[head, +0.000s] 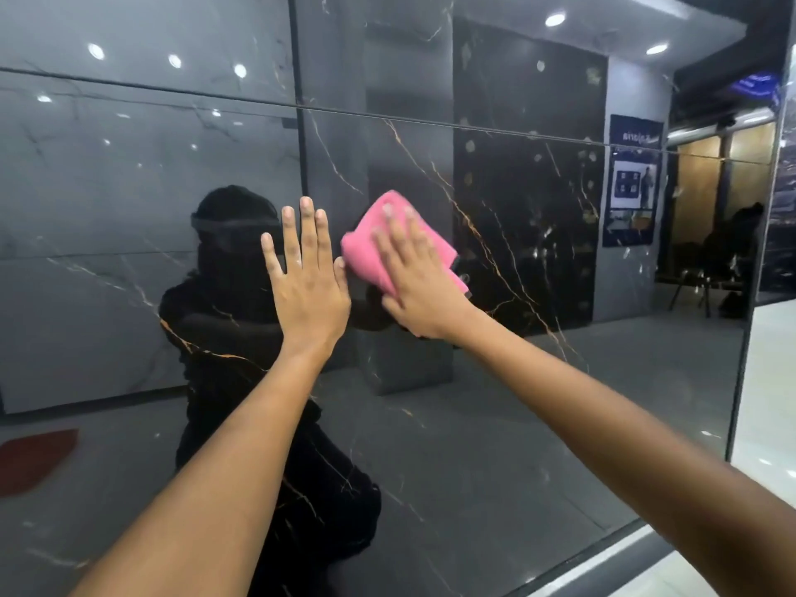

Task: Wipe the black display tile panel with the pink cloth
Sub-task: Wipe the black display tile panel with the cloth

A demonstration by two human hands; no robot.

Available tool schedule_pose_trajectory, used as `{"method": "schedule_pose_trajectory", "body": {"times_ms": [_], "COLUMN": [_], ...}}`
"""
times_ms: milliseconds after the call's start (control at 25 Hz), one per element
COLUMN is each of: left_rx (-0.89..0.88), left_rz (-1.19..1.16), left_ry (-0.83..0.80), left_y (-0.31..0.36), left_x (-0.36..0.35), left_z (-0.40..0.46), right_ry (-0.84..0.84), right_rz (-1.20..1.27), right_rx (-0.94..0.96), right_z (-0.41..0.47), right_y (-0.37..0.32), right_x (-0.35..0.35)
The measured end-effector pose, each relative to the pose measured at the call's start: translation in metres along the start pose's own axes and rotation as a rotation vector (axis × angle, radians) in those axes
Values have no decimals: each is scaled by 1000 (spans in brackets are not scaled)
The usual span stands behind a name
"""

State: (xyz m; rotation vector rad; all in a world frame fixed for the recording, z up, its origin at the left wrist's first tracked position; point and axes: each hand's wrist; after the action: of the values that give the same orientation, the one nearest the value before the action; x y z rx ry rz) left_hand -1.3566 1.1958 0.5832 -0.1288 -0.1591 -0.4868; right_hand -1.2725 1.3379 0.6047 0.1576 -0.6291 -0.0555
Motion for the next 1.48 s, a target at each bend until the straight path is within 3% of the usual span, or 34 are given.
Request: {"method": "schedule_pose_trajectory", "body": {"times_ms": [40, 80, 200, 240, 280, 320, 360, 480, 520, 560, 600, 720, 760, 800, 920, 960, 1000, 1080, 1200, 1280, 1360, 1480], "left_rx": [-8, -11, -2, 1, 1, -2, -4, -8, -8, -10, -14, -1, 37, 84, 86, 61, 59, 95, 67, 45, 49, 66], "left_rz": [1, 1, 14, 20, 22, 21, 18, 15, 15, 20, 30, 15, -35, -103, -275, -311, -343, -343, -181, -153, -166, -157], "left_ry": [2, 1, 0, 5, 12, 17, 19, 17, 13, 10, 7, 15, 37, 65, 130, 138, 129, 76, 2, -15, -23, -32], "left_y": [0, 0, 0, 1, 1, 1, 1, 0, -1, -1, 0, 3, 7, 13, 49, 64, 79, 102, 110, 103, 102, 104], "left_x": [0, 0, 0, 0, -1, -1, -1, -2, -2, -2, -2, -1, 1, 4, 5, 3, 0, -9, -27, -31, -28, -26], "left_z": [0, 0, 0, -1, -1, -1, -1, 0, 0, 0, 0, 2, 3, 4, 6, 8, 12, 14, -4, -13, -12, -11], "right_ry": [24, 81, 318, 321, 304, 336, 368, 117, 58, 61, 84, 248, 271, 267, 67, 60, 111, 241, 331, 300, 287, 57], "right_rz": [-64, -31, 370, 459, 454, 400, 342, 83, -25, -69, -19, 345, 350, 306, 82, 4, -12, 118, 323, 403, 453, 122], "right_rx": [150, 88, -799, -1035, -1122, -1059, -870, -63, 106, 150, 39, -724, -826, -753, -47, 72, 69, -218, -855, -1031, -816, 34], "right_z": [-1, 5, 33, 42, 50, 59, 66, 56, 54, 56, 60, 70, 75, 80, 70, 63, 59, 50, 14, 0, -8, -34], "right_y": [9, 28, 91, 101, 98, 89, 70, 11, 14, 31, 51, 92, 78, 56, 10, 23, 49, 119, 212, 212, 170, 119], "right_x": [-1, 3, 32, 45, 53, 54, 51, 25, 25, 32, 41, 69, 71, 68, 43, 42, 43, 43, 43, 33, 19, -11]}}
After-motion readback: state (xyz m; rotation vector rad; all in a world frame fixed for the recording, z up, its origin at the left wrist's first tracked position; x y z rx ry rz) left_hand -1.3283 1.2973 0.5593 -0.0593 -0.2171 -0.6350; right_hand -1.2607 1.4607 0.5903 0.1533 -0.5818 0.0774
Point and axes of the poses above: each hand's wrist, its own z-axis towards the middle knuckle, its own x-axis out of the back of the hand, y = z × x, and after that the axes turned 6 degrees about -x, right-handed
